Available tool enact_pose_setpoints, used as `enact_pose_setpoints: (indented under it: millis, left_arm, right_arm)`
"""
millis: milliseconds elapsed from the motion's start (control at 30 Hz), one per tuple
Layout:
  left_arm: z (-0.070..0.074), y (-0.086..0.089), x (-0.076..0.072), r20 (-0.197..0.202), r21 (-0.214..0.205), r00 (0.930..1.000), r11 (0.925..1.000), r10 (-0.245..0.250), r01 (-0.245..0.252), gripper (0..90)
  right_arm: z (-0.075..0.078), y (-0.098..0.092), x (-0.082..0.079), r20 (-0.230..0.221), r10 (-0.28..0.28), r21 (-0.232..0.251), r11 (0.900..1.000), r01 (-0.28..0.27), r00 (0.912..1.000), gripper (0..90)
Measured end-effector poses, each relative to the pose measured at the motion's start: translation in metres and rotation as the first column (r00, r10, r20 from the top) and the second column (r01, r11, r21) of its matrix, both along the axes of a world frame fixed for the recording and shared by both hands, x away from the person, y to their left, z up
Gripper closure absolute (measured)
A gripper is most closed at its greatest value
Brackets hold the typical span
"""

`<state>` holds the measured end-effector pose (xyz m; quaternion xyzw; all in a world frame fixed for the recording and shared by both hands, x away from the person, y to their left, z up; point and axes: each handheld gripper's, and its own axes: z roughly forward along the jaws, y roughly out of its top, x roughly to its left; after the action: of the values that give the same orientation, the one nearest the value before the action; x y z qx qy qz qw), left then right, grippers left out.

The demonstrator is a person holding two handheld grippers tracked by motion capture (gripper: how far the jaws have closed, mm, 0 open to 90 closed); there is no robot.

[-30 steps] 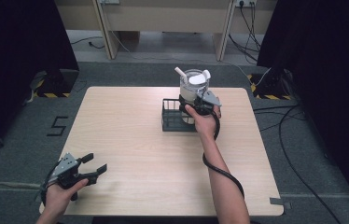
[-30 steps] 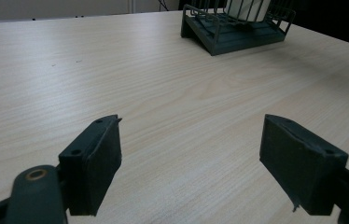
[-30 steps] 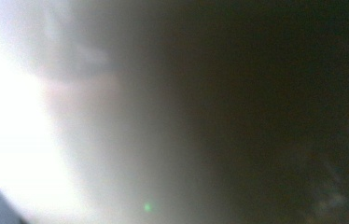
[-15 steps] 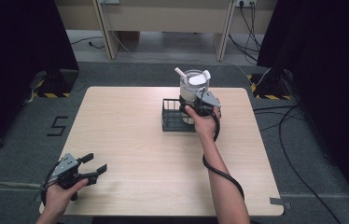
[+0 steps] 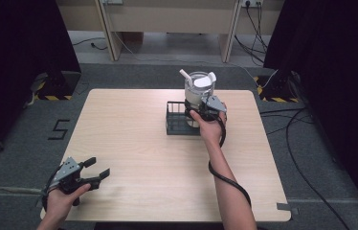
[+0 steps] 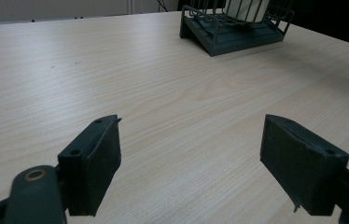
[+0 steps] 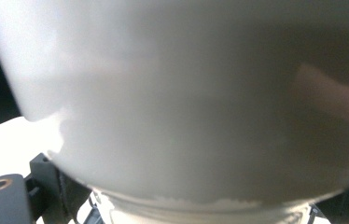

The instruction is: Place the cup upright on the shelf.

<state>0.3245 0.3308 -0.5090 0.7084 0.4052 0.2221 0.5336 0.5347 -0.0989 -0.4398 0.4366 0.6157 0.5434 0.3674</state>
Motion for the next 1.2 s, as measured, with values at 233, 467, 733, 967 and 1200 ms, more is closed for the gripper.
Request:
enact_pose_setpoints:
  millis: [233,467,733,967,1200]
  left_arm:
    - [0.000,0.000,0.000,-0.001,-0.001,1.0000,1.0000,0.000,0.000,19.6]
    - [0.000,0.000,0.000,0.001,-0.003,1.0000,1.0000,0.000,0.000,19.4]
    - [0.000,0.000,0.000,0.001,-0.003,1.0000,1.0000,0.001,-0.001,19.3]
    - [0.000,-0.001,0.000,0.001,-0.002,1.0000,1.0000,-0.001,0.001,19.2]
    - [0.000,-0.001,0.001,0.000,-0.003,1.0000,1.0000,-0.002,0.002,19.2]
  right_arm:
    - [0.001,0.000,-0.003,-0.005,-0.006,-0.001,1.0000,0.006,1.0000,9.5]
    - [0.000,0.000,-0.005,0.001,-0.011,-0.004,0.9999,0.011,0.9999,9.5]
    - [-0.001,-0.001,-0.008,0.010,-0.006,-0.001,1.0000,0.006,0.9999,9.4]
    - [-0.001,-0.002,-0.011,0.013,-0.006,0.002,1.0000,0.006,0.9999,9.2]
    - [-0.001,-0.003,-0.011,0.012,0.002,0.001,1.0000,-0.002,0.9999,9.1]
